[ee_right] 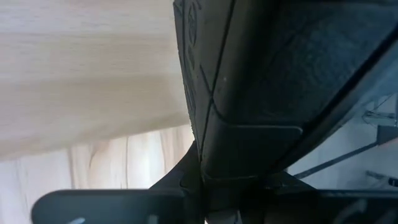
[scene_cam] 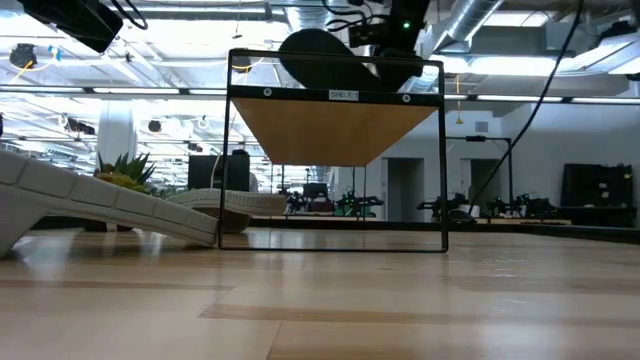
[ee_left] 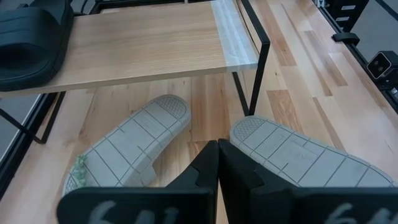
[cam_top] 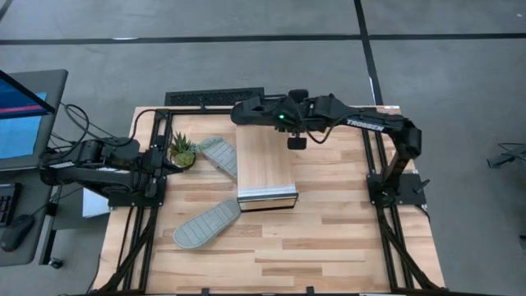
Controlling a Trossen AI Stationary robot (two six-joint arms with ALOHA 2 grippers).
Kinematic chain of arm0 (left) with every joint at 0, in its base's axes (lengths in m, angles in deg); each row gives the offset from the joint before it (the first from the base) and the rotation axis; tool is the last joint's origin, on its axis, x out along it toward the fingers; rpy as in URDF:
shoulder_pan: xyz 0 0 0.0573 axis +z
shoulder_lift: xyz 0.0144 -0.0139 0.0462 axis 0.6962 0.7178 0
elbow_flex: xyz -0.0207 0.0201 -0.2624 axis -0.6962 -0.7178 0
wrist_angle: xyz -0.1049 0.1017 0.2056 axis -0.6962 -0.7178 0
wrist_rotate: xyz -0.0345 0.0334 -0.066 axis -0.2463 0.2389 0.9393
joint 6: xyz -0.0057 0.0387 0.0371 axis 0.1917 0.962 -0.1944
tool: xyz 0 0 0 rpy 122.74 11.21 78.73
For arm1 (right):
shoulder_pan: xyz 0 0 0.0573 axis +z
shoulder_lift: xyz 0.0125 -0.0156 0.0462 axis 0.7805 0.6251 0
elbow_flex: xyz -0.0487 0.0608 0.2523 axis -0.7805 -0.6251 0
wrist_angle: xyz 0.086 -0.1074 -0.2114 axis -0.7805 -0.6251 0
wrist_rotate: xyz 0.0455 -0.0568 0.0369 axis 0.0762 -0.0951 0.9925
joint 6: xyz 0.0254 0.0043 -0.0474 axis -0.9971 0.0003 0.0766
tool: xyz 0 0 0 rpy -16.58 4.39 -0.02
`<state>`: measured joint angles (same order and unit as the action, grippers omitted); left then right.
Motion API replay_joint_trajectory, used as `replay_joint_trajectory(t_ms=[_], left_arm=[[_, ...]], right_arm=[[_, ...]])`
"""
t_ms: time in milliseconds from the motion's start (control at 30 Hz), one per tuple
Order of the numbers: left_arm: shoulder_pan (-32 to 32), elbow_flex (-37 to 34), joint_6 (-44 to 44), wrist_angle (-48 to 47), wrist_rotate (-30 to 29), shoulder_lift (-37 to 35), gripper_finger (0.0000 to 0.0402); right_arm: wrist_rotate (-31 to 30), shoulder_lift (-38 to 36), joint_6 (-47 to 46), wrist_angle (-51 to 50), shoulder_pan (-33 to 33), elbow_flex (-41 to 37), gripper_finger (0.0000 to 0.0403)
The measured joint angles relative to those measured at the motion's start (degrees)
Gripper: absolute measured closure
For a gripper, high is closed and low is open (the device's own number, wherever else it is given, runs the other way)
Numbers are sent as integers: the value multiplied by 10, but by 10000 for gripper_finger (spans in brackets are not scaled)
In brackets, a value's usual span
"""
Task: Pick and place slides into the shelf
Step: Put the black slide on the shelf
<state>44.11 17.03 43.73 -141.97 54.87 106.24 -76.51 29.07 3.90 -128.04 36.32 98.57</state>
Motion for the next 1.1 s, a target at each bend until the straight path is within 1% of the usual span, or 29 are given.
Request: replay_joint_trajectory(t_ms=[233, 633, 700, 900, 1100], left_arm=[[0, 0, 0, 0, 0, 0, 401], [0, 0, 0, 0, 0, 0, 401], [0, 0, 0, 0, 0, 0, 401], [0, 0, 0, 0, 0, 0, 401], [0, 0, 0, 0, 0, 0, 401]], right_arm=[[-18, 34, 16, -8, 0, 24, 357], [-23, 36, 9, -15, 4, 26, 357], [-36, 43, 10, -15, 11, 27, 357], [-49, 63, 10, -31, 21, 26, 357], [-77, 62, 5, -23, 20, 26, 357]])
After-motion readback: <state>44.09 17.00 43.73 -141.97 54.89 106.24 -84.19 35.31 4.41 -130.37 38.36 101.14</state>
